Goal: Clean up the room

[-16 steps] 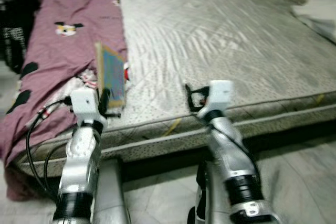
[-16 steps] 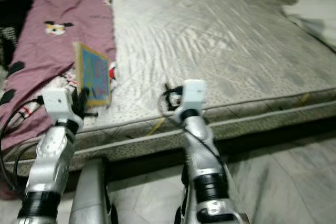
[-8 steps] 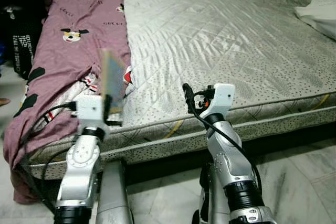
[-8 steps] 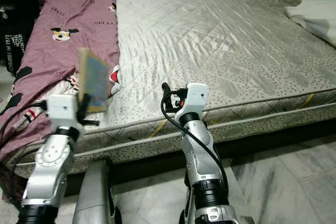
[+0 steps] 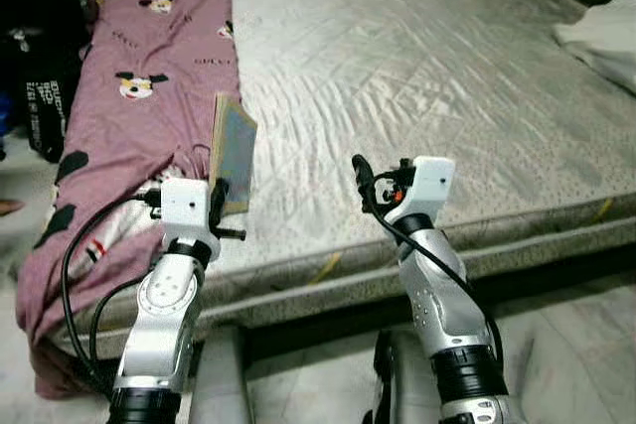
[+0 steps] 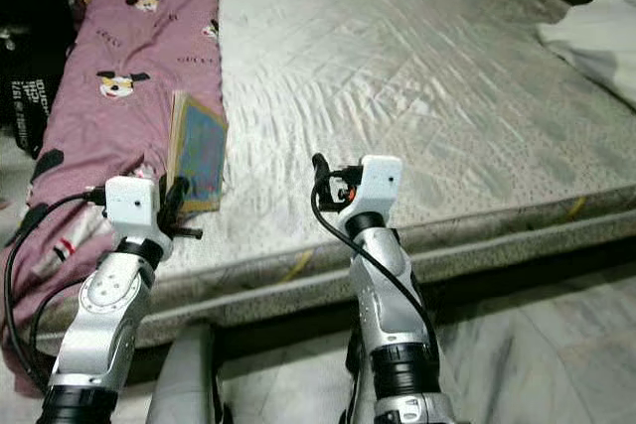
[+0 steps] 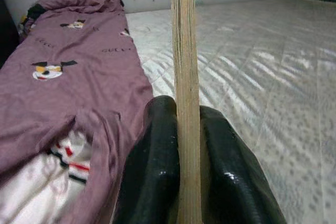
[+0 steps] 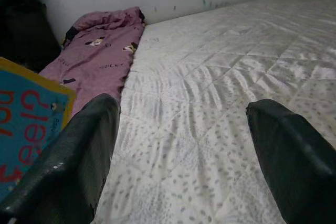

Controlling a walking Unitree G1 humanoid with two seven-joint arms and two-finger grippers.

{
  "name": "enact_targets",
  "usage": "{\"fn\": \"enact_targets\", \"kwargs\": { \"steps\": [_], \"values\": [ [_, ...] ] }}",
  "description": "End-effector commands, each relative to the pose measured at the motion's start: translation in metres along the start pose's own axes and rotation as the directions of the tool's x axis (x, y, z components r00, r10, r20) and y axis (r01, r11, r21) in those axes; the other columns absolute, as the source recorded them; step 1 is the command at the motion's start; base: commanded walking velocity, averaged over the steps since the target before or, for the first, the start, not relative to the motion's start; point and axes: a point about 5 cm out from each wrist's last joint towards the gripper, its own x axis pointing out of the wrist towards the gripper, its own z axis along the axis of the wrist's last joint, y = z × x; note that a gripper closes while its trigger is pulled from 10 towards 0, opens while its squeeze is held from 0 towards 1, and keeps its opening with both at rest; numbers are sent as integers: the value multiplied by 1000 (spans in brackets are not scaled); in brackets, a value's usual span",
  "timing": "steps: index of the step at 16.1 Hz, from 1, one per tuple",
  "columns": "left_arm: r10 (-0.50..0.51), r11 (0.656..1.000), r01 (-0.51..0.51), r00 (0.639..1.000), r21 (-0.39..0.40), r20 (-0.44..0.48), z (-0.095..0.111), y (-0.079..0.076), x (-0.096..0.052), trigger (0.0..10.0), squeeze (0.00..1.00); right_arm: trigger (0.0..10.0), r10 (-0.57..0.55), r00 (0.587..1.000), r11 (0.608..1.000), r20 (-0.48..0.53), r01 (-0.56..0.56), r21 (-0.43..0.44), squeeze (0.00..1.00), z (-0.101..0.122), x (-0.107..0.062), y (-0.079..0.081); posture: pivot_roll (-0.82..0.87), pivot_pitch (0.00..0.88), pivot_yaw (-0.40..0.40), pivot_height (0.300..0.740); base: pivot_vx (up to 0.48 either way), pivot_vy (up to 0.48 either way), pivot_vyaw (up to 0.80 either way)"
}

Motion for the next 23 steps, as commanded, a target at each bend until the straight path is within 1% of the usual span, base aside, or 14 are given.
{"fn": "enact_targets", "kwargs": {
  "steps": [1,2,3,5,6,7,8,10,14,18,20,23],
  "values": [
    [31,999,-32,998,13,54,11,2,4,10000,0,10000,7,1000,1000,16,-7,9,0,6,2,1,85,0,-3,664,0,0,0],
    [36,999,-37,998,19,44,10,0,5,10000,0,10000,6,1000,1000,16,-7,8,0,6,3,0,86,0,-3,673,0,0,0],
    [-31,1000,31,999,6,37,7,-6,1,10000,0,10000,5,1000,1000,15,-5,6,0,7,4,1,85,0,-4,688,0,0,0],
    [-22,1000,22,1000,8,21,3,-6,-1,10000,0,10000,-1,1000,1000,18,1,2,0,7,4,0,81,0,-1,707,0,0,0],
    [-6,1000,6,1000,-6,8,2,-3,0,10000,0,10000,-9,1000,1000,18,9,-2,0,7,4,-1,79,0,0,721,0,0,0],
    [-3,1000,3,1000,-12,4,1,-2,1,10000,0,10000,-12,1000,1000,16,12,-2,0,7,3,-2,75,0,2,726,0,0,0],
    [2,1000,-2,1000,9,2,1,-2,3,10000,0,10000,-19,1000,1000,13,19,-6,0,6,2,-3,71,0,4,740,0,0,0],
    [-16,1000,16,1000,14,0,1,-3,5,10000,0,10000,-28,1000,1000,10,28,-14,0,5,1,-5,67,0,7,740,0,0,0],
    [5,1000,-5,1000,15,-12,-1,-3,7,10000,0,10000,-53,999,998,2,53,-26,0,3,-1,-9,66,0,7,740,0,0,0],
    [1,1000,-1,1000,-18,-6,-2,-3,6,10000,0,10000,-76,997,996,-7,76,-35,0,1,-4,-14,65,0,3,740,0,0,0],
    [-1,999,0,1000,-50,-17,-4,-2,5,10000,0,10000,-98,995,994,-14,98,-47,0,-2,-9,-19,63,0,2,740,0,0,0],
    [-10,998,9,1000,-55,-22,-5,-3,6,10000,0,10000,-122,992,991,-11,121,-51,0,-1,-10,-21,61,0,3,740,0,0,0]
  ]
}}
